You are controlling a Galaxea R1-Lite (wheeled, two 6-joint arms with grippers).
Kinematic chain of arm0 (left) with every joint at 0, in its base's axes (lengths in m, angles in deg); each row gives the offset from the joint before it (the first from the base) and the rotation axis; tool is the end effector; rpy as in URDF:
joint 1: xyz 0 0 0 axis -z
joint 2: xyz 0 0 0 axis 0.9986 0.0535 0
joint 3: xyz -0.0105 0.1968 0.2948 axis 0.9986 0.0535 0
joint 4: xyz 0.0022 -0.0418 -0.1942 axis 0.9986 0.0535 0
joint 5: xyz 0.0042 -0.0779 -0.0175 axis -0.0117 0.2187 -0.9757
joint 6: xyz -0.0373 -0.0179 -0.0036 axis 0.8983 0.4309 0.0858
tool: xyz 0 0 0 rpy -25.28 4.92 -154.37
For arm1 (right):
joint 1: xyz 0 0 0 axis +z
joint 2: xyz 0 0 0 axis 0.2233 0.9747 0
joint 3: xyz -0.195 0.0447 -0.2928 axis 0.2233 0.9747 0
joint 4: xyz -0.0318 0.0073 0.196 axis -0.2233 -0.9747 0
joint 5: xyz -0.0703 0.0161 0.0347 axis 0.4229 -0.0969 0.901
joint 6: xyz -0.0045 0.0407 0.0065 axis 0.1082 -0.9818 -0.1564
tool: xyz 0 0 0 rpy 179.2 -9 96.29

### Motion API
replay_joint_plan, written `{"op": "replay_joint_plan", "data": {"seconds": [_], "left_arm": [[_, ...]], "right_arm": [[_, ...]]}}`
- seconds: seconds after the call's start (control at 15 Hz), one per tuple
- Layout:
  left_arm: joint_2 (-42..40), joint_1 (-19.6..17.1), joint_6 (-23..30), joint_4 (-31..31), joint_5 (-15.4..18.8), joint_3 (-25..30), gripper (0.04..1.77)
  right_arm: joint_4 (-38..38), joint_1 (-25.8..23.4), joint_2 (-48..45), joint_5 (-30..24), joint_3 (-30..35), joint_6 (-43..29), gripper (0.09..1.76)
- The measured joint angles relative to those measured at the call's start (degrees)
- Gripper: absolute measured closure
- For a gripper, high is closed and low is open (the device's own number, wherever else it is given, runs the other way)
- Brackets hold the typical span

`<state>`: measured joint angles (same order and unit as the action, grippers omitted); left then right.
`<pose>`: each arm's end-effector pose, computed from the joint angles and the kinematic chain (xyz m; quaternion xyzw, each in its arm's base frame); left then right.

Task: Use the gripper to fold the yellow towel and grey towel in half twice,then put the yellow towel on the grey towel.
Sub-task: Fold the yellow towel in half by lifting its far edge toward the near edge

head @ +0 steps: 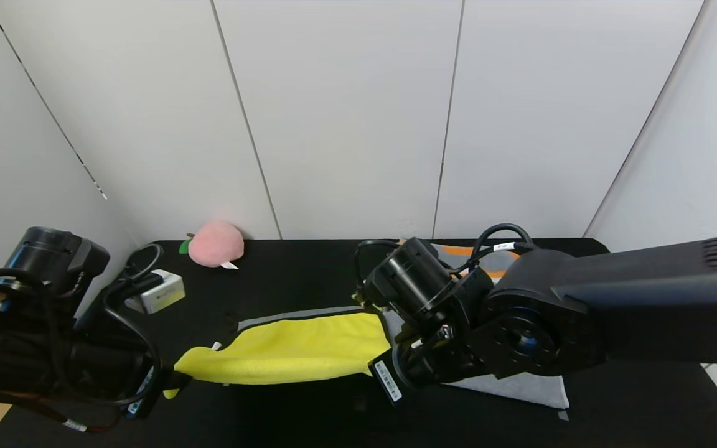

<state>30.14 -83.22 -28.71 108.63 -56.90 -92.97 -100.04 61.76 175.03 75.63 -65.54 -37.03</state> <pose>0.2317 -0.0222 0.1995 0.0871 0.4695 -0.1676 0.8625 0.2923 0.3272 0.1748 -0.1284 0.4412 0.2735 0.8450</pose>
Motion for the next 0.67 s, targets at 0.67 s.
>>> {"op": "replay_joint_plan", "data": {"seconds": [0.67], "left_arm": [[5.40, -1.02, 6.51, -9.53, -1.04, -0.78, 1.70]], "right_arm": [[1.24, -3.55, 10.17, 3.84, -17.03, 0.66, 1.71]]}}
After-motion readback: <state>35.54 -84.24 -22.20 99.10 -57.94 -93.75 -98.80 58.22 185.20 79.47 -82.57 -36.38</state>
